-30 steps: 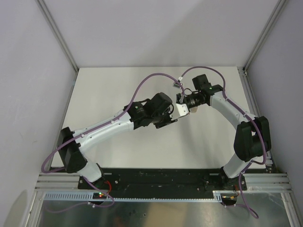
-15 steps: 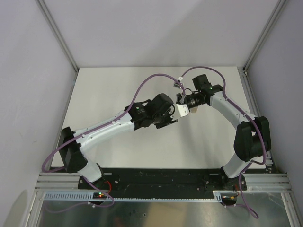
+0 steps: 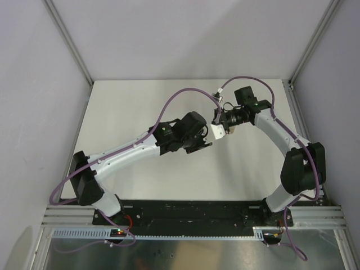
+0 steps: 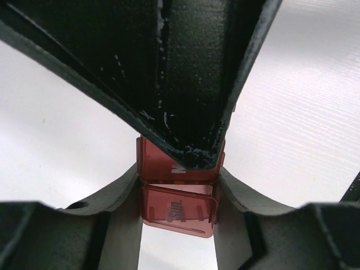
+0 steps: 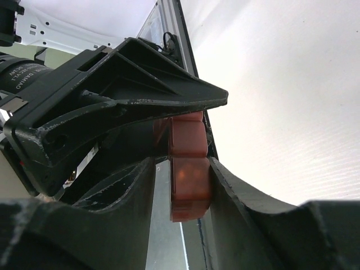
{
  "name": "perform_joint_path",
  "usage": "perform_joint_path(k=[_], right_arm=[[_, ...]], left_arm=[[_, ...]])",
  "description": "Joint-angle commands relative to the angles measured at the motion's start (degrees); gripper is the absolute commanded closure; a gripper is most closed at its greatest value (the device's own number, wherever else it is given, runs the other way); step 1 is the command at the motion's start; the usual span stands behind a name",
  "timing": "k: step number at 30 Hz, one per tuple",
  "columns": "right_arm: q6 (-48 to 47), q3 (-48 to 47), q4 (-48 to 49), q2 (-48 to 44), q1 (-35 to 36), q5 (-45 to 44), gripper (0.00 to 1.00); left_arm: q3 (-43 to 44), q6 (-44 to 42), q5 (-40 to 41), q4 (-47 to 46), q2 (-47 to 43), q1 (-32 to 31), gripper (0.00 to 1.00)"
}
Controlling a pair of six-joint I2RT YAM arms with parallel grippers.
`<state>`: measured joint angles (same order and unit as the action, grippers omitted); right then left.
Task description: Sort the pills into containers
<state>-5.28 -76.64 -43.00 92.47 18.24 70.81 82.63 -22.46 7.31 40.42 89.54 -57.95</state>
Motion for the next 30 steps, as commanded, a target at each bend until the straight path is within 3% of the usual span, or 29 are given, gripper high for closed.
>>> perform_joint_path(k=[1,20,28,30], right_arm=[[-2.0,-2.3,-1.2,-1.9,-0.3,0.8,0.56],[-7.0,-1.8,-5.7,-1.6,0.1,1.4,0.54],[-8.5,-1.8,-7.0,-1.5,0.4,1.3,0.59],[-8.7,-1.8,-7.1,-1.4,0.5,1.2,0.66]], left_arm=[[0.4,0.4,-0.1,-0.8,-1.8,-0.4,1.0],[0.6,-0.2,2.0,-0.9,-1.9,-0.2,1.0],[0.6,-0.4,2.3,-0.9,-1.7,-0.3,1.0],[0.7,-0.4,2.2,-0.9,-1.6,-0.2,1.0]])
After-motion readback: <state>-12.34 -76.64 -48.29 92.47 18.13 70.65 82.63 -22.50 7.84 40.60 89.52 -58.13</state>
